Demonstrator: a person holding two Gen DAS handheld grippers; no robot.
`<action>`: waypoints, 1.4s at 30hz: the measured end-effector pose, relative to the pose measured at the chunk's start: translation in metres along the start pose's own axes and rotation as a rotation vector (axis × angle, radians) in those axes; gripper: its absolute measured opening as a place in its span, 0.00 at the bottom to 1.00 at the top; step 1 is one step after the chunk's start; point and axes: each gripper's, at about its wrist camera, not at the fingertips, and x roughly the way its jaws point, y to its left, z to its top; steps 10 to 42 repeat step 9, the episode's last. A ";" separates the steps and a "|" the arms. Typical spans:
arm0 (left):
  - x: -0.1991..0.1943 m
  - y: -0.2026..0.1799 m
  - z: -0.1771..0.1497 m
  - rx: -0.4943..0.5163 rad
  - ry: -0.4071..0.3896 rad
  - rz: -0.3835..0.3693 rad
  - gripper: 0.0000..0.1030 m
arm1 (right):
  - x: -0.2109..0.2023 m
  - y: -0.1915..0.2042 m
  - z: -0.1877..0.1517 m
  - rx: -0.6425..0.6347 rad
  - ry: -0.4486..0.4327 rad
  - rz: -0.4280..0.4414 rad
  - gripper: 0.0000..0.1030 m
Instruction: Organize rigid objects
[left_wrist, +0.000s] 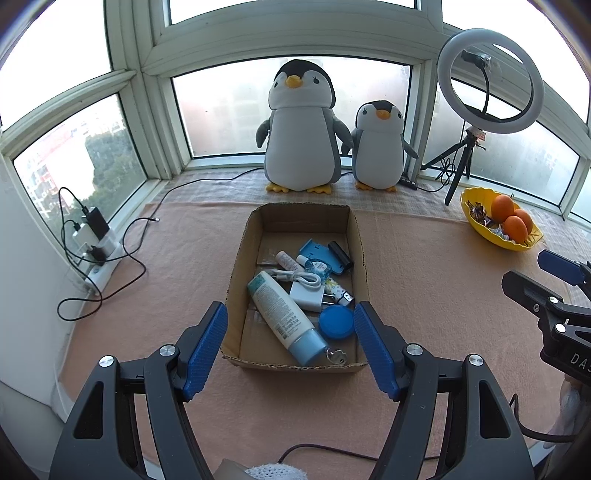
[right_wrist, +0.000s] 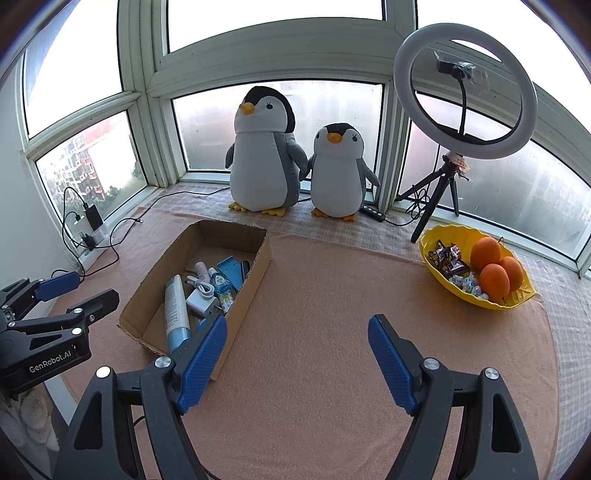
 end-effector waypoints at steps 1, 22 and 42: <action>0.000 0.000 0.000 -0.001 0.000 0.000 0.69 | 0.000 0.000 0.000 0.000 0.000 0.000 0.73; 0.000 -0.002 -0.001 -0.001 -0.004 -0.004 0.69 | 0.000 0.000 0.000 0.001 0.001 0.001 0.73; 0.000 -0.002 -0.001 -0.001 -0.004 -0.004 0.69 | 0.000 0.000 0.000 0.001 0.001 0.001 0.73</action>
